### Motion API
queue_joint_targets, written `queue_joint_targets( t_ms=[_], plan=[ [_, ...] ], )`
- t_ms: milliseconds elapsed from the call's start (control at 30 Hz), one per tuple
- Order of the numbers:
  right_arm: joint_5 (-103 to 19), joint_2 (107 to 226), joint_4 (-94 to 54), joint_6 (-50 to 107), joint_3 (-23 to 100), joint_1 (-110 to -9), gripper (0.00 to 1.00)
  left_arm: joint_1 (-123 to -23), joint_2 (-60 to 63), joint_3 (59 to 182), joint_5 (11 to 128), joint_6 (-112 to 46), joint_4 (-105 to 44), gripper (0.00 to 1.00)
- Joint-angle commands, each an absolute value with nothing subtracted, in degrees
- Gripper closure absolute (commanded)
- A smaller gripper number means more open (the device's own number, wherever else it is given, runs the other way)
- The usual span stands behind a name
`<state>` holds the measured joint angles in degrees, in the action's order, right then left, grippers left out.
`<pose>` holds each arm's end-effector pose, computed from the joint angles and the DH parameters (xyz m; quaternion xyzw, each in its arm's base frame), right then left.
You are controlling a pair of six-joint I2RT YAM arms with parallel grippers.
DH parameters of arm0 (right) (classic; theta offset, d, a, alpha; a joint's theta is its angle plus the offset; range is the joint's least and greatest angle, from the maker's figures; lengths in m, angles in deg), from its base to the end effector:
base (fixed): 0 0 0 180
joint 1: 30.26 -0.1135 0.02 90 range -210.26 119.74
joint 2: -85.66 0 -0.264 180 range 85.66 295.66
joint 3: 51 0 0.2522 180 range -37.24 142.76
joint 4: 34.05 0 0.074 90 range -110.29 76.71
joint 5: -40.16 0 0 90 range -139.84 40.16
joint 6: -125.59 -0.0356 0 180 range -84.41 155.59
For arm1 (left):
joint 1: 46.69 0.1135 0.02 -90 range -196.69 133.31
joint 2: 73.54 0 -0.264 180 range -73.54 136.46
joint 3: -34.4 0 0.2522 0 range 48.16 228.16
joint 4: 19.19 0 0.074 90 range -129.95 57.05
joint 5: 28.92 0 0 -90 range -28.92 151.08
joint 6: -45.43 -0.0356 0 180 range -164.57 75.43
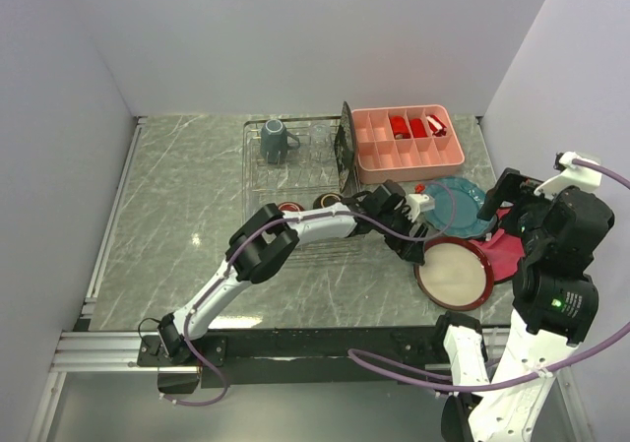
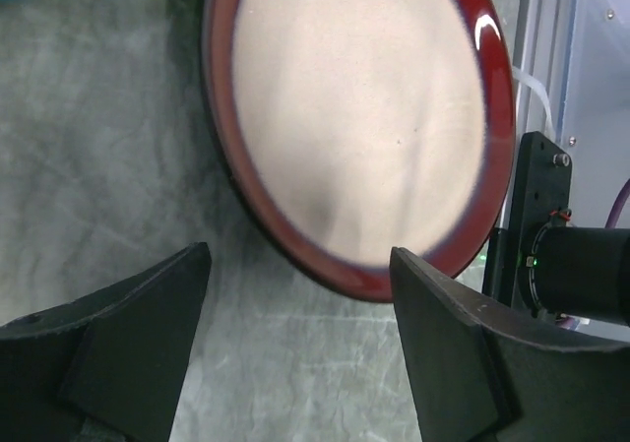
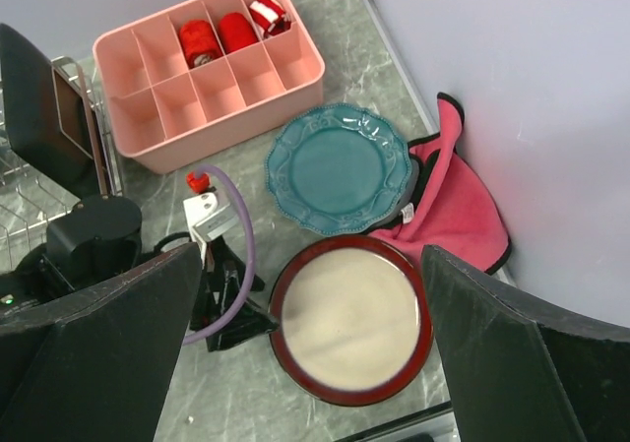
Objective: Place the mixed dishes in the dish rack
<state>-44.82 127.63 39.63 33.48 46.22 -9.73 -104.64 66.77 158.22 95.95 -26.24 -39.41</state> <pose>0.0679 -0.0221 0.4627 0.1340 0.7997 -0.0584 0.5823 0.2734 -0.4750 0.1488 0.4154 0.7567 -0.4749 0.1711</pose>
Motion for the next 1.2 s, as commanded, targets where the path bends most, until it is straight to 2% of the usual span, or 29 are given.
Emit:
queue_joint_targets(
  t_ms=[0,167,267,300,367,600,667,967,1100,1167],
  plan=[
    [-45.1,127.4,39.5,33.2,45.4,-9.4,0.0,-105.3,68.7,159.7,98.7,-23.4,-33.8,0.22],
    [-45.9,127.8,39.5,33.3,44.9,-9.4,0.0,-106.0,71.9,161.2,100.9,-20.8,-30.1,0.28],
    [-46.0,127.9,39.4,33.6,44.9,-9.4,0.0,-106.0,73.3,162.1,101.4,-19.0,-28.6,0.49],
    [-46.1,127.8,39.4,33.7,44.9,-9.4,0.0,-106.0,73.5,162.3,100.8,-18.7,-28.6,0.63],
    [-46.5,127.4,39.3,34.3,44.1,-9.4,0.0,-105.8,73.3,162.6,100.2,-18.4,-29.1,0.78],
    [-45.9,127.2,37.3,33.6,41.3,-9.4,0.0,-103.1,67.7,158.2,100.2,-17.5,-29.1,0.96],
    [-45.5,127.6,36.5,32.8,40.7,-9.4,0.0,-102.0,66.5,157.2,100.6,-18.0,-29.0,0.99],
    [-42.3,128.0,33.4,32.7,36.6,-9.4,0.01,-99.7,59.5,154.5,98.2,-23.3,-32.8,0.99],
    [-31.3,126.4,32.4,45.8,32.3,-9.4,0.0,-99.9,59.0,154.8,98.4,-25.4,-35.5,0.99],
    [-29.5,125.8,32.4,49.8,29.7,-9.4,0.0,-100.4,59.5,156.0,98.0,-27.8,-36.5,0.99]
  ],
)
